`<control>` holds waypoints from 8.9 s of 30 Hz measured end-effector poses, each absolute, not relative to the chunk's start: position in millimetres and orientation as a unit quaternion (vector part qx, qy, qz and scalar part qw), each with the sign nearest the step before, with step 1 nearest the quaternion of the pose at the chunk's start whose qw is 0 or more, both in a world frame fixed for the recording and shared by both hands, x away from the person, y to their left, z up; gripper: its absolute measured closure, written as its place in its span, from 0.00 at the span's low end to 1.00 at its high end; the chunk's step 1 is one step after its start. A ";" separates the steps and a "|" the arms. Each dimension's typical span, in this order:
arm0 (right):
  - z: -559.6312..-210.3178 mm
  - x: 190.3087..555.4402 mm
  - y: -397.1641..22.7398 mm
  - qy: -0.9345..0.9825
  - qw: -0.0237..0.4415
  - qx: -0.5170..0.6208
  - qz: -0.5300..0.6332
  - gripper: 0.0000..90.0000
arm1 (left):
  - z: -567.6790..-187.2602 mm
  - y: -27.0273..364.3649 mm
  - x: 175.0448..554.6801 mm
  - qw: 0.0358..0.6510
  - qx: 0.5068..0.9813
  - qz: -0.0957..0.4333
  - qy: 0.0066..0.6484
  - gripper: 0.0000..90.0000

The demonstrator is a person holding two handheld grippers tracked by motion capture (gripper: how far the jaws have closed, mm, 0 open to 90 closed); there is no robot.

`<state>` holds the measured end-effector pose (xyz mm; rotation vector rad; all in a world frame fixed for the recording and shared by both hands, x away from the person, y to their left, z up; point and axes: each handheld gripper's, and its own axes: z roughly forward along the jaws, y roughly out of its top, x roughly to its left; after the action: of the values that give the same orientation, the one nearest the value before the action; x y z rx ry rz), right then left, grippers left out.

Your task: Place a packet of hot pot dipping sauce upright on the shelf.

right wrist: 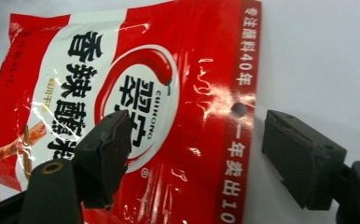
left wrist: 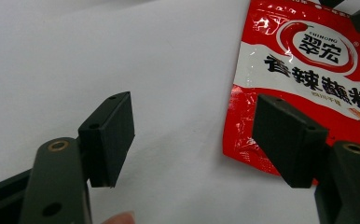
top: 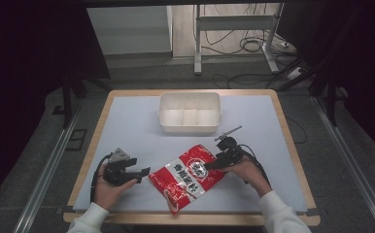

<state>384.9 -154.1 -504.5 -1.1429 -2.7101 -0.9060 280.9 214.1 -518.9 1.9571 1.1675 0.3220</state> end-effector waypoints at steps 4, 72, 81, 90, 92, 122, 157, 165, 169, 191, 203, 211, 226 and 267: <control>-505.3 383.0 -150.9 -0.883 0.035 -0.365 -0.292 0.26 | -519.6 214.4 281.4 0.406 0.777 0.127 0.463 0.32; -454.8 362.0 -138.0 -0.908 0.042 -0.287 -0.301 0.97 | -520.8 219.7 280.6 0.403 0.776 0.133 0.467 0.33; -408.6 364.6 -129.0 -0.920 0.013 -0.260 -0.293 0.97 | -520.7 220.9 280.4 0.408 0.775 0.135 0.464 0.33; -375.4 359.1 -130.8 -0.918 -0.014 -0.245 -0.311 0.97 | -520.6 218.6 279.8 0.407 0.779 0.133 0.458 0.34; -367.9 358.4 -133.5 -0.917 -0.024 -0.243 -0.315 0.97 | -520.5 218.6 279.4 0.407 0.779 0.134 0.458 0.34; -308.1 368.9 -137.4 -0.913 -0.097 -0.229 -0.322 0.97 | -521.5 219.5 280.7 0.406 0.780 0.134 0.458 0.34; -262.1 408.5 -145.4 -0.895 -0.136 -0.265 -0.333 0.97 | -521.4 220.0 281.2 0.406 0.780 0.131 0.458 0.34; -261.9 423.1 -151.4 -0.888 -0.143 -0.284 -0.332 0.97 | -521.7 219.6 281.4 0.408 0.778 0.132 0.459 0.34; -263.5 431.7 -153.9 -0.884 -0.147 -0.298 -0.328 0.97 | -521.6 219.7 281.4 0.408 0.778 0.132 0.459 0.34; -274.3 471.6 -146.8 -0.863 -0.166 -0.346 -0.328 0.97 | -520.8 221.4 280.9 0.408 0.779 0.134 0.456 0.34; -287.3 483.3 -143.4 -0.856 -0.169 -0.368 -0.321 0.97 | -521.1 222.8 281.1 0.409 0.779 0.134 0.456 0.34; -294.3 489.3 -146.7 -0.852 -0.178 -0.382 -0.312 0.97 | -521.2 222.4 281.0 0.410 0.778 0.135 0.456 0.34; -302.1 498.6 -147.0 -0.835 -0.178 -0.407 -0.324 0.97 | -521.6 223.0 281.5 0.409 0.779 0.132 0.456 0.34; -320.0 497.4 -119.3 -0.836 -0.228 -0.431 -0.252 0.97 | -519.4 221.6 280.5 0.415 0.779 0.132 0.452 0.34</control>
<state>497.4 -119.3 -320.0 -1.5935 -3.0926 -0.9315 280.5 221.6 -519.4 1.9564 1.1360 0.3324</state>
